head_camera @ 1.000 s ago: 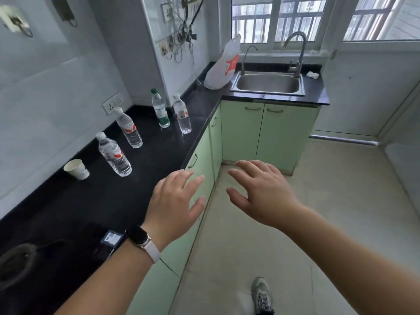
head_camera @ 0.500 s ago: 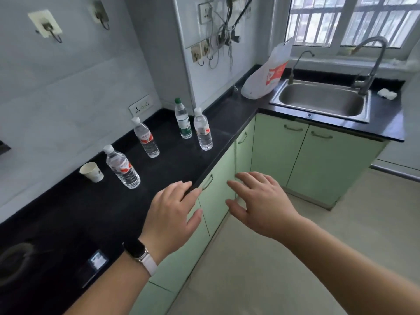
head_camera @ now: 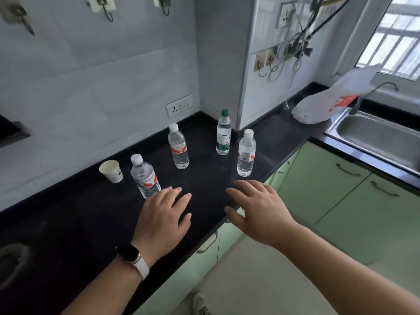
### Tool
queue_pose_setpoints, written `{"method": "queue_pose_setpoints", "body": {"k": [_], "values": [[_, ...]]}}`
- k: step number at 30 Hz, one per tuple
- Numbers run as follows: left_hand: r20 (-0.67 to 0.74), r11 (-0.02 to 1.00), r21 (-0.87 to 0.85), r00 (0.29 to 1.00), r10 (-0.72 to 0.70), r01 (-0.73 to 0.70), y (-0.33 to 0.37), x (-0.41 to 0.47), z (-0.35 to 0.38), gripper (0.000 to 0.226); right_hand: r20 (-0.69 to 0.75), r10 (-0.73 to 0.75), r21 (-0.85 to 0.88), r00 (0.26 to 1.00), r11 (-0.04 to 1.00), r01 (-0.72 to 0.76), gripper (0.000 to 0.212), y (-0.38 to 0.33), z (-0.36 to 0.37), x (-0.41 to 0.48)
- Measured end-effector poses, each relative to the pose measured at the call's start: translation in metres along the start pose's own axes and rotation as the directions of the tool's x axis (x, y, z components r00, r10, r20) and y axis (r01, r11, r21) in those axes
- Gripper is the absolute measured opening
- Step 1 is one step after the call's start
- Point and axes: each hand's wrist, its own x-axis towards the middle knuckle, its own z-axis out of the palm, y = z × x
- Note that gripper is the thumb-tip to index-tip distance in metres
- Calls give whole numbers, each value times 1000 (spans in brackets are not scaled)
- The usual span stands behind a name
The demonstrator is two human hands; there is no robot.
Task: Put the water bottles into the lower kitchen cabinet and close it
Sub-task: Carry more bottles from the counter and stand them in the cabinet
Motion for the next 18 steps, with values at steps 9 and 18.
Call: {"method": "queue_pose_setpoints", "body": {"k": [9,18], "values": [[-88,974,-16,970,-225,224,-91,34,23,46,14,-37,88,999,995,36,51,-13,46,116],[-79,795,-44,791,-606,605,-126,37,54,48,164,-41,261,986,965,-4,53,-5,101,212]]}}
